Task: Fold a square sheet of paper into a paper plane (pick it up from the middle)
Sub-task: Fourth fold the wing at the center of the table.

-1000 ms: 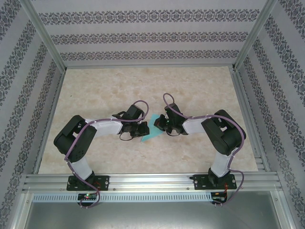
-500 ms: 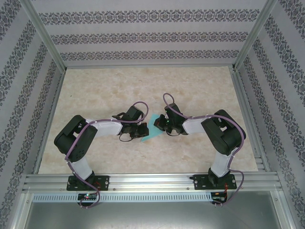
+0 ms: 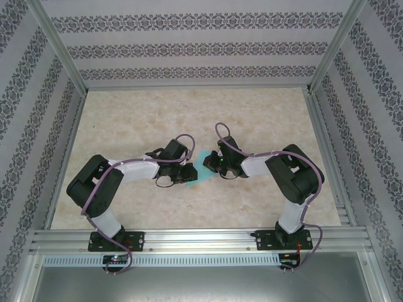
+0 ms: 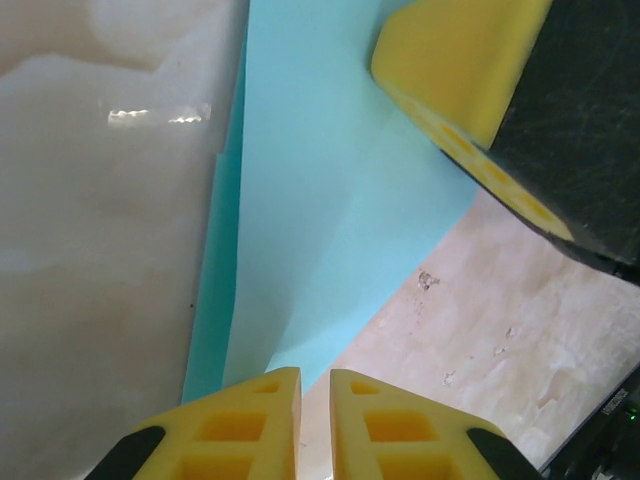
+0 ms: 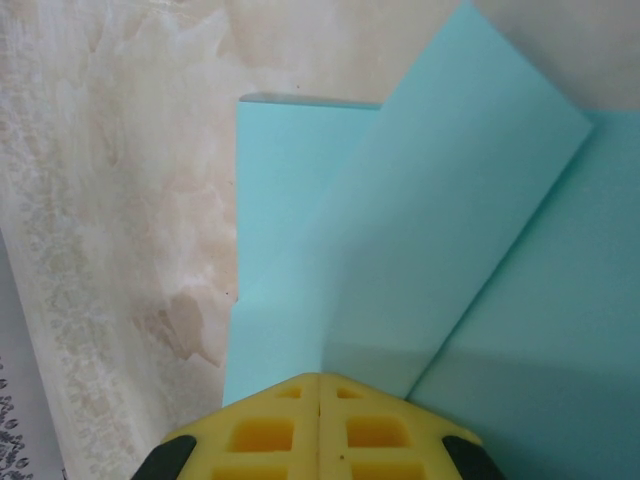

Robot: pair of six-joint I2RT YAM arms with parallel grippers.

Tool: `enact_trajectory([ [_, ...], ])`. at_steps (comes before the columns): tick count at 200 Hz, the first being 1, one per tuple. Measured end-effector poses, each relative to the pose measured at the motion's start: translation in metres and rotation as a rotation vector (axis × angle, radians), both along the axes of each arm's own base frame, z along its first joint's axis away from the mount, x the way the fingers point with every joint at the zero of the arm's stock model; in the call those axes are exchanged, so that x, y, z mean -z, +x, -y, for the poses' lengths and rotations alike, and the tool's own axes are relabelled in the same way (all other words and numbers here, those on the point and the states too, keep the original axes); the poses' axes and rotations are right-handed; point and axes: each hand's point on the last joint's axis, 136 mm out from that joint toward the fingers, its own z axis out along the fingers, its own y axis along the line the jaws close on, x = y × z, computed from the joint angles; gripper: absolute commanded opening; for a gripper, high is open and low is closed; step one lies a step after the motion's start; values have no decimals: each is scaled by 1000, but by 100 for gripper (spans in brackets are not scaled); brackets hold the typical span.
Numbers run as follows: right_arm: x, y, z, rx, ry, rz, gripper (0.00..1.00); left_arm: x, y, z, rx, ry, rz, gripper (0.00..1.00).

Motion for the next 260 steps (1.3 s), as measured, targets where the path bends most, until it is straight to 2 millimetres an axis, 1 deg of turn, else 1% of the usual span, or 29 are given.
enact_trajectory([
  [36, 0, 0, -1, -2, 3, 0, 4, 7, -7, -6, 8, 27, -24, 16],
  [149, 1, 1, -2, -4, 4, -2, 4, 14, -9, -15, 12, 72, -8, 15],
  [260, 1, 1, -2, -4, 5, -2, 4, 16, -13, -17, 12, 46, 20, 15],
])
